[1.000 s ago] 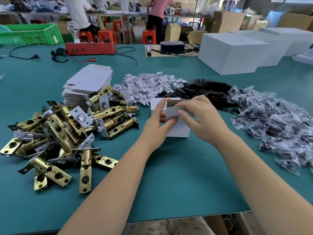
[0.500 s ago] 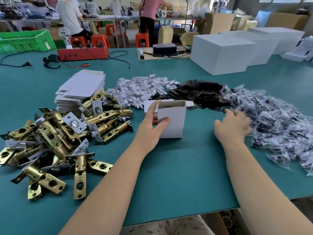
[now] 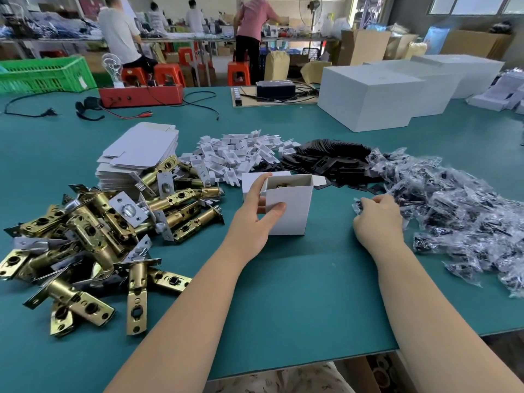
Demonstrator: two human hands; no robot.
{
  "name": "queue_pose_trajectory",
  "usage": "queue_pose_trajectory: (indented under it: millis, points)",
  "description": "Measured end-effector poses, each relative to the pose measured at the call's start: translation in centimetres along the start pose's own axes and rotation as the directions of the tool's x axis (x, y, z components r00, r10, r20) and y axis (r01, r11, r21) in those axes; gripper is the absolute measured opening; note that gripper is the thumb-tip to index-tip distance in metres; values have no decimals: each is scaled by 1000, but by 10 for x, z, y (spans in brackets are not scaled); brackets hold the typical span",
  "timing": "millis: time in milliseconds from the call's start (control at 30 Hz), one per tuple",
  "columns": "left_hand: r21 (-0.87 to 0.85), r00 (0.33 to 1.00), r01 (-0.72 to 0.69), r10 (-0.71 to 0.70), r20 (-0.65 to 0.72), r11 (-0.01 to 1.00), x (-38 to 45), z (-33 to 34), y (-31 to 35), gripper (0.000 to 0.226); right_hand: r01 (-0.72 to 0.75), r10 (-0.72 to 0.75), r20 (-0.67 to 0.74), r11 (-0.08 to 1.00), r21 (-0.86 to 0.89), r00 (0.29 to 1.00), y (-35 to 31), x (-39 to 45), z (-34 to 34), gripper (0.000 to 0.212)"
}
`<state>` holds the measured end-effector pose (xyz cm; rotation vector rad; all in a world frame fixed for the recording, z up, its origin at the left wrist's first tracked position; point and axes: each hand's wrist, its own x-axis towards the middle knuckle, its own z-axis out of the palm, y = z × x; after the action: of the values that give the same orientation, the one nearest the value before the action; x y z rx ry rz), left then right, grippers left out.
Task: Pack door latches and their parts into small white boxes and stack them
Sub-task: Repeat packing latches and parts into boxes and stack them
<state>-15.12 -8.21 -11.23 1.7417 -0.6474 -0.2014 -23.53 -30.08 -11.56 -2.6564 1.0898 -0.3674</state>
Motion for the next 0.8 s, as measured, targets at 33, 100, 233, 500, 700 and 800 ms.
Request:
queue_pose_trajectory:
  millis: [33,100,233,500,700,800]
  points:
    - [1,1000,-3,3,0,1000,0,0,0,58,1,-1,-6,1000,-24,1000,-1,0,1,33]
    - [4,1000,-5,5,1,1000,0,0,1,59,17,-18,-10,998,-59,1000,-1,0,2,35]
    - [-4,1000,-4,4,3,1000,0,0,1,58,71,-74,-28,993,-97,997,-1,1,4,31]
    - [-5,1000,-7,7,-3,1000,0,0,1,56,155,-157,-62,987,-44,986,-6,0,9,26]
    - [22,1000,-13,13,-3,1000,0,0,1,60,244,-182,-175,856,456,968,-14,-6,4,24]
    - [39,1000,-13,13,-2,999,0,0,1,61,228,-83,-224,603,765,971,-27,-9,-13,19]
